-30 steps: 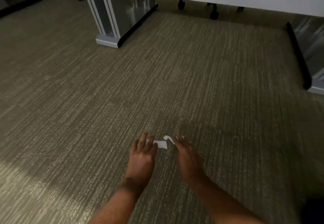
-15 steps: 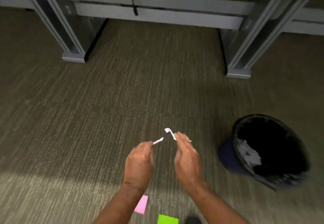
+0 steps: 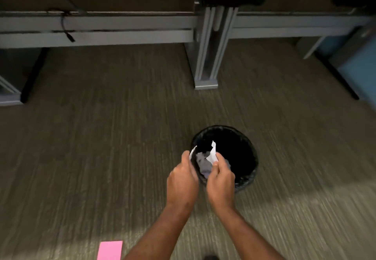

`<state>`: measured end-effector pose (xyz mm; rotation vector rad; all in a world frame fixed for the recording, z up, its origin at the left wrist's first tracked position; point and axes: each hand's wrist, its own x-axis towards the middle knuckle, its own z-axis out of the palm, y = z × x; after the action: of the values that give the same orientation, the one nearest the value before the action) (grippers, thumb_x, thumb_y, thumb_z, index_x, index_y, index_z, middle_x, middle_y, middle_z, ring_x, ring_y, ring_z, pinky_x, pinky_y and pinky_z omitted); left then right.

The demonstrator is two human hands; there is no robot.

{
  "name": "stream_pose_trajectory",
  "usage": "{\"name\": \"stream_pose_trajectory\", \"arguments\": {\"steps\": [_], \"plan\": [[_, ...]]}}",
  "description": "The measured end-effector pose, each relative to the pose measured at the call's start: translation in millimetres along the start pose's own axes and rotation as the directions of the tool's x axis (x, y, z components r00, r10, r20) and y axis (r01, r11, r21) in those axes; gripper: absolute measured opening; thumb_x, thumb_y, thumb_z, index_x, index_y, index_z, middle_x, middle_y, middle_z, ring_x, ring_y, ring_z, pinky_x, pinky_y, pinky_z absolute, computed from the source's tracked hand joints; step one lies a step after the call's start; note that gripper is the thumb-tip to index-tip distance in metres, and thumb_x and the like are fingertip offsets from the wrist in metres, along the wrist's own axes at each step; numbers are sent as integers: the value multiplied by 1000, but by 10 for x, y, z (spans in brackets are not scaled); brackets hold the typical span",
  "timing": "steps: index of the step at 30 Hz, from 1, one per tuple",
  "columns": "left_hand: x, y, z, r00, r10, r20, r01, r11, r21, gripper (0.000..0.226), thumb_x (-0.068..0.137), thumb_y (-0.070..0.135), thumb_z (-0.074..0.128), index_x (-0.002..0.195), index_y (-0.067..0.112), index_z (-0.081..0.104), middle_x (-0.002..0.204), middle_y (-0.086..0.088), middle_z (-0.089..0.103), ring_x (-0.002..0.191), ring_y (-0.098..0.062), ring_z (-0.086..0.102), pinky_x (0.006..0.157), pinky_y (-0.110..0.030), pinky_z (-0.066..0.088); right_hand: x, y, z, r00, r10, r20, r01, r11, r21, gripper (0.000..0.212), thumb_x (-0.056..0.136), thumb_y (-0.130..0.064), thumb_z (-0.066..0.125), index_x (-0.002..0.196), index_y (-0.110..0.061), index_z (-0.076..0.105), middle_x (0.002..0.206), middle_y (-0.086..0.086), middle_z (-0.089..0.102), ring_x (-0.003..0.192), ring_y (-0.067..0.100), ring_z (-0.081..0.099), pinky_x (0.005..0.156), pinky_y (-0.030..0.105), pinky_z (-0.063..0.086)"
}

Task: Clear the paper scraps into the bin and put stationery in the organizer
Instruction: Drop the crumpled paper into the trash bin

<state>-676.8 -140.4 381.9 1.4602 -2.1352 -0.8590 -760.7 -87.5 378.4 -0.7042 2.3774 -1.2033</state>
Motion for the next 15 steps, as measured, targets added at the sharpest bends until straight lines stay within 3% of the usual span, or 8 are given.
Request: {"name": "stream_pose_trajectory", "arguments": {"steps": [4, 7, 10, 11, 13, 15], "plan": [[125, 205, 616, 988, -43, 146, 40, 999, 18, 26, 101, 25, 38, 124, 20, 50, 84, -6, 72, 75, -28, 69, 64, -43, 56, 420, 442, -191, 997, 56, 58, -55, 998, -11, 37, 101, -13, 35, 128, -26, 57, 73, -12, 64, 71, -1, 62, 50, 10, 44], [231, 227, 1007, 976, -98, 197, 86, 994, 69, 21, 99, 22, 41, 116, 16, 52, 90, -9, 72, 80, -31, 68, 66, -44, 55, 683, 760, -229, 991, 109, 78, -103, 992, -73, 36, 101, -12, 37, 130, -22, 57, 81, -12, 62, 63, -1, 57, 48, 10, 39], [301, 230, 1306, 962, -144, 233, 137, 989, 48, 24, 101, 23, 39, 116, 15, 56, 91, -8, 71, 80, -27, 67, 68, -44, 56, 858, 1024, -230, 973, 155, 172, -137, 984, -112, 36, 102, -19, 35, 134, -28, 52, 90, -6, 65, 67, 1, 56, 47, 10, 35], [306, 221, 1380, 953, -153, 261, 147, 988, 42, 26, 102, 24, 39, 121, 16, 55, 93, -8, 71, 83, -27, 67, 70, -44, 56, 888, 1095, -226, 960, 167, 227, -141, 982, -125, 38, 103, -22, 36, 138, -29, 48, 99, -4, 67, 75, 5, 59, 52, 10, 39], [298, 181, 1471, 938, -172, 301, 169, 985, 35, 31, 104, 25, 38, 131, 16, 50, 100, -10, 71, 91, -29, 68, 76, -46, 56, 920, 1212, -228, 923, 198, 329, -145, 973, -178, 44, 102, -25, 37, 147, -30, 37, 126, 2, 63, 101, 16, 62, 77, 24, 52], [264, 127, 1496, 935, -176, 307, 179, 984, 18, 34, 105, 26, 38, 136, 17, 47, 108, -11, 70, 98, -29, 67, 81, -46, 56, 925, 1300, -234, 899, 207, 386, -121, 965, -235, 48, 103, -25, 37, 150, -28, 32, 141, 4, 53, 119, 21, 57, 93, 32, 48]]}}
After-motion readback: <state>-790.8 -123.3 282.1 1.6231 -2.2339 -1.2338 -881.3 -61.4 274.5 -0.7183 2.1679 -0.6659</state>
